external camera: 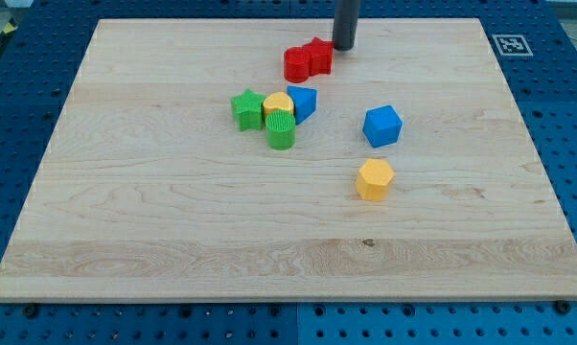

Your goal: Move the red blocks to the top of the blue triangle

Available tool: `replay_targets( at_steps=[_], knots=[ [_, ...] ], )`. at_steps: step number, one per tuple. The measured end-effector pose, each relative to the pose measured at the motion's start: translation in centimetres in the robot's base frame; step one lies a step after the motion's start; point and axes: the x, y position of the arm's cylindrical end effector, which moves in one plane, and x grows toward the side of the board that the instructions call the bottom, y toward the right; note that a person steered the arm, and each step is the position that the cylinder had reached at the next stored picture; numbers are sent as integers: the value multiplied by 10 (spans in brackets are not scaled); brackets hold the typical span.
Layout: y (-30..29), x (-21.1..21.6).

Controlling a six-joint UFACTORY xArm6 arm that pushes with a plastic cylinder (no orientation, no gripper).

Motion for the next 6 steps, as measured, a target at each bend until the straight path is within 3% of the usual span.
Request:
replay_targets(
  at_steps=[1, 6],
  knots=[
    [-25, 7],
    [-23, 52]
  ],
)
